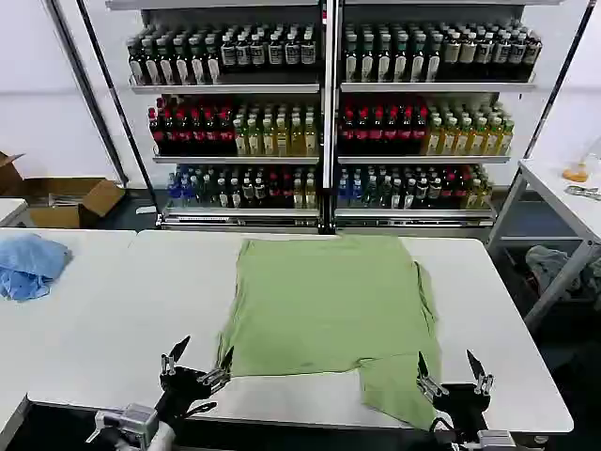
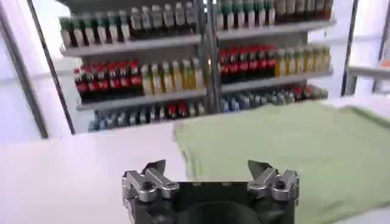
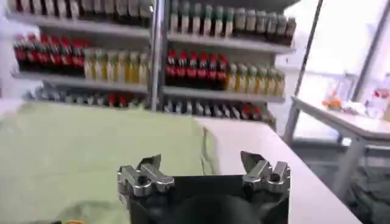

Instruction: Fold and organize the clothes.

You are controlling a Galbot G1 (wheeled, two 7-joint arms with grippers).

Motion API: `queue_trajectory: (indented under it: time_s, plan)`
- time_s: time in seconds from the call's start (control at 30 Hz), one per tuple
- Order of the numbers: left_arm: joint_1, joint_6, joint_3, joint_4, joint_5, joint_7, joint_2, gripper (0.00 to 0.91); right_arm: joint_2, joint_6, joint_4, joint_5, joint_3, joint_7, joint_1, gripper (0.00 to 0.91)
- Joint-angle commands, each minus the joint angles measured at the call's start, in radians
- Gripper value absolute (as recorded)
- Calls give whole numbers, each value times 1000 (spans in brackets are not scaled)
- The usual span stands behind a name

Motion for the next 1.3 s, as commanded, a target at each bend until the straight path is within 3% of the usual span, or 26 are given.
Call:
queue_trajectory:
  time_s: [0.03,0.37,0.4,0.43,0.5,0.53,0.57,0.67,0.73,1.03,1.3]
  plan:
    - [-92,107,46,104,-13,-4,16,907,6,-60,-20,-10,-8,6,-4,907]
    - [-121,116,74,157,-3,-14,8,907,26,-75,-72,-35,-79,11,7,907]
    - [-121,116,75,157,-2,-13,7,846,28,-77,-73,-35,-82,11,7,907]
    - [-121,116,77,158,0,-13,5,605,31,-84,-76,-33,-84,14,8,907]
    - [-120,116,80,162,2,-13,3,383,33,-92,-84,-31,-91,20,8,907]
    - [-120,116,82,164,2,-13,2,151,33,-97,-88,-31,-96,23,7,806]
    - [-119,116,84,166,4,-13,0,101,33,-101,-89,-30,-100,23,5,453]
    - [-117,116,87,169,5,-11,-3,60,33,-112,-87,-19,-108,22,0,71]
    - [-117,116,87,171,5,-10,-5,60,33,-119,-88,-7,-109,25,1,0]
    - [-111,116,88,170,-22,2,-8,50,25,-134,-86,44,-110,25,-5,0]
    - [-102,109,79,158,-59,12,-3,60,12,-103,-62,63,-99,2,-16,0]
